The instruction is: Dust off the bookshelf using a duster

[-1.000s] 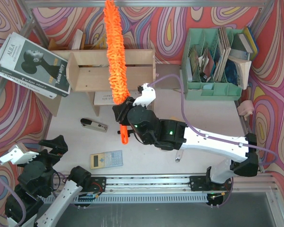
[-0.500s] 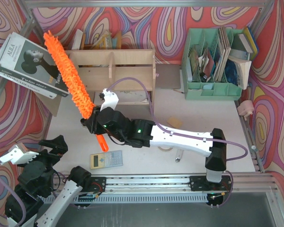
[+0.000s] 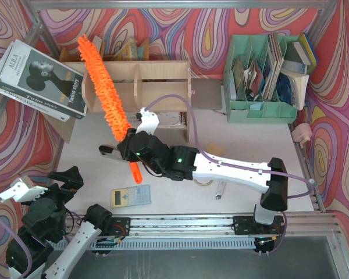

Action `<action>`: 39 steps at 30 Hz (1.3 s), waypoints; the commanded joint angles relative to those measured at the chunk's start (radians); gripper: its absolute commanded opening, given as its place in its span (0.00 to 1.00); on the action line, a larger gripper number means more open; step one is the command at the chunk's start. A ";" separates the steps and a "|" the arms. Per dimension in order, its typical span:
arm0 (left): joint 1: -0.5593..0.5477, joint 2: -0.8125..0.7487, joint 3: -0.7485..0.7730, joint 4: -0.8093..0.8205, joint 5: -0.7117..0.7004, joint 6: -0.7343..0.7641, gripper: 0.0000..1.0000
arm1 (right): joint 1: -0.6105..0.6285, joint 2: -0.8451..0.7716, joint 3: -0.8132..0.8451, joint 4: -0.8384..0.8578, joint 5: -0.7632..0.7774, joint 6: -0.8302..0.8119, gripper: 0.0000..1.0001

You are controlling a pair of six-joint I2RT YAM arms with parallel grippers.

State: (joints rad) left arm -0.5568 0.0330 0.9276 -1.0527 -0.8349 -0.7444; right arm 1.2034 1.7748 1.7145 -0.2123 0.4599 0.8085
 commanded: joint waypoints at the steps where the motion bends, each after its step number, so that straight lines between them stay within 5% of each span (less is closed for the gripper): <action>1: -0.007 0.006 -0.005 -0.007 -0.007 0.004 0.98 | -0.019 -0.113 -0.060 0.046 0.098 0.023 0.00; 12: -0.007 0.005 -0.005 -0.009 -0.009 0.003 0.98 | -0.020 -0.379 -0.285 -0.025 0.419 0.197 0.00; 16: -0.007 0.008 -0.004 -0.007 -0.007 0.004 0.98 | -0.021 -0.443 -0.321 0.017 0.444 0.140 0.00; 26: -0.007 0.012 -0.003 -0.012 -0.013 -0.001 0.98 | -0.020 -0.253 -0.100 0.020 0.149 -0.075 0.00; 39: -0.007 0.032 -0.004 -0.011 -0.012 0.003 0.98 | -0.020 -0.204 0.077 -0.233 0.304 -0.330 0.00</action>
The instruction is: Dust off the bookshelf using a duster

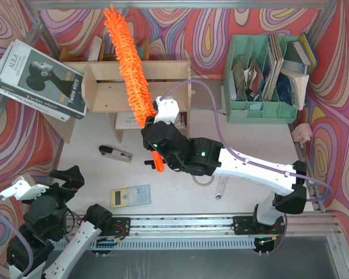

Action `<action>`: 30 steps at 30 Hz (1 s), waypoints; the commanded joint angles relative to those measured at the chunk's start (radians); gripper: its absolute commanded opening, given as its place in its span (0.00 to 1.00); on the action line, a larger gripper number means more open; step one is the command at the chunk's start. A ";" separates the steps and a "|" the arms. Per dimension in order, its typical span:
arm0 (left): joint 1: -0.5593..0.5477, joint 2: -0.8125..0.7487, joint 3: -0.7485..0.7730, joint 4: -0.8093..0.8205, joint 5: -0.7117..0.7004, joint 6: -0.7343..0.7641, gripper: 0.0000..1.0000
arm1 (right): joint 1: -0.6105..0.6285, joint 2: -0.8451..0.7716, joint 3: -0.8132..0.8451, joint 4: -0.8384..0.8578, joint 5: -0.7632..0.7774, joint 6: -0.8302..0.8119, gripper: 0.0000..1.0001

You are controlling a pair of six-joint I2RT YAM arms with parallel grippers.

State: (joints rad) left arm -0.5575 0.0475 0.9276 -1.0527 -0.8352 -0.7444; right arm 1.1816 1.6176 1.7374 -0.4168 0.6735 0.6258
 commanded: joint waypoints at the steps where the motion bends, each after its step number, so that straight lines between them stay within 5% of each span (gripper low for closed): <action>1: -0.006 0.018 -0.003 -0.011 -0.011 0.003 0.98 | 0.003 -0.043 0.065 -0.038 0.094 -0.187 0.00; 15: -0.007 0.012 -0.004 -0.011 -0.012 0.000 0.98 | 0.004 0.146 0.317 -0.312 0.247 -0.399 0.00; 30: -0.008 0.000 -0.004 -0.010 -0.012 0.000 0.98 | 0.004 0.172 0.264 -0.394 0.352 -0.374 0.00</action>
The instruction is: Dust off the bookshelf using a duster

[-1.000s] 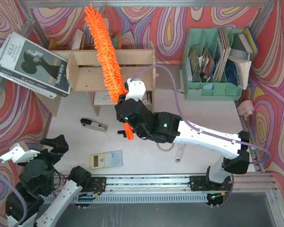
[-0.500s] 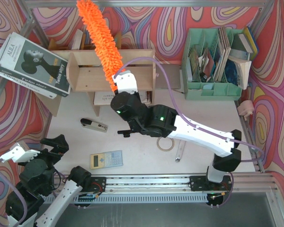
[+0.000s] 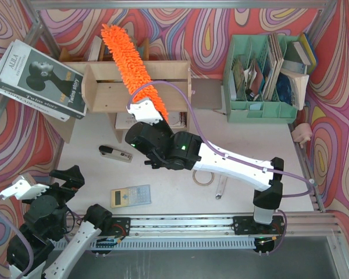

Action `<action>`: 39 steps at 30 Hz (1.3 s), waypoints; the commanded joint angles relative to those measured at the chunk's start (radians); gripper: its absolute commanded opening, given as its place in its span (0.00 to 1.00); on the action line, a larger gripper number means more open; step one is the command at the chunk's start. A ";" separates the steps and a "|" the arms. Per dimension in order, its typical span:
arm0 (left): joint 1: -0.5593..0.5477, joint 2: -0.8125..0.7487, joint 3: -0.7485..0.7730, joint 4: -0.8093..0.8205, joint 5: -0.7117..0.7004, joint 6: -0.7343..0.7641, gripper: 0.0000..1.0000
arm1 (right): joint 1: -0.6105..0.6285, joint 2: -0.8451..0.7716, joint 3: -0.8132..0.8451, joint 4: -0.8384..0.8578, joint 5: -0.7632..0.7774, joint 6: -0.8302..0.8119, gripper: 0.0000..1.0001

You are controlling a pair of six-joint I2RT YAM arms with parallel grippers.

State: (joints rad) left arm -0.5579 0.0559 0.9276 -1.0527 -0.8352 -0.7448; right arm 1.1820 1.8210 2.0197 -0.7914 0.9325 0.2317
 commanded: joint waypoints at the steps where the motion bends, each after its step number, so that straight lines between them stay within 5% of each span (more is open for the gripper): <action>1: -0.007 -0.008 -0.005 -0.011 -0.011 0.002 0.98 | 0.003 -0.039 -0.033 -0.021 0.095 0.028 0.00; 19: -0.008 -0.009 -0.004 -0.012 -0.013 -0.001 0.98 | -0.076 -0.227 -0.160 -0.123 0.138 0.227 0.00; 27: -0.007 -0.008 -0.003 -0.012 -0.013 -0.002 0.98 | -0.075 -0.293 -0.230 0.110 -0.009 0.080 0.00; 39: -0.006 0.000 -0.003 -0.013 -0.013 -0.002 0.98 | -0.073 -0.197 -0.220 0.120 -0.127 0.051 0.00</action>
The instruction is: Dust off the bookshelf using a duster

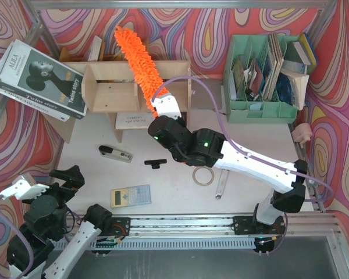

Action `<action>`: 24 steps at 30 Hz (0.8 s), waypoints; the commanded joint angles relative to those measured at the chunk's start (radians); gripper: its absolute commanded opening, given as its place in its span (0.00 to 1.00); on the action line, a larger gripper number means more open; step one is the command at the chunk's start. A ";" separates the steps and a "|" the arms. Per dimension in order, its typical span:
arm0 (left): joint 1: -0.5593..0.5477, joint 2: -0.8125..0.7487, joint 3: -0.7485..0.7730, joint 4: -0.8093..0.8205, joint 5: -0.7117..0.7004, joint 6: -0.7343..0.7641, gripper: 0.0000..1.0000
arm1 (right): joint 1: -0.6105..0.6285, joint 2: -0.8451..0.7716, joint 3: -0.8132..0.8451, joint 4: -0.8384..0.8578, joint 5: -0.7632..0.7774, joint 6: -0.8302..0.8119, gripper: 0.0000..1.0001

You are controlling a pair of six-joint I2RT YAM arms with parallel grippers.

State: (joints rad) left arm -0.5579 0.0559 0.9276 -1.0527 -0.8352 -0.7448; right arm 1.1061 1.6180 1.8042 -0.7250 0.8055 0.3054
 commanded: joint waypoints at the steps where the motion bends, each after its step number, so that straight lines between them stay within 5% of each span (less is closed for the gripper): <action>1: -0.007 -0.001 -0.003 -0.013 -0.014 -0.001 0.98 | 0.003 0.007 -0.013 0.052 0.006 -0.024 0.00; 12: -0.008 0.007 -0.003 -0.013 -0.017 -0.002 0.98 | -0.013 -0.023 -0.039 -0.116 0.238 0.125 0.00; 24: -0.008 0.013 -0.003 -0.014 -0.015 0.000 0.98 | -0.017 -0.191 -0.035 0.040 0.298 -0.006 0.00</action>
State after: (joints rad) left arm -0.5587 0.0563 0.9276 -1.0527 -0.8352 -0.7448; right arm 1.0927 1.5043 1.7420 -0.8085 1.0107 0.3840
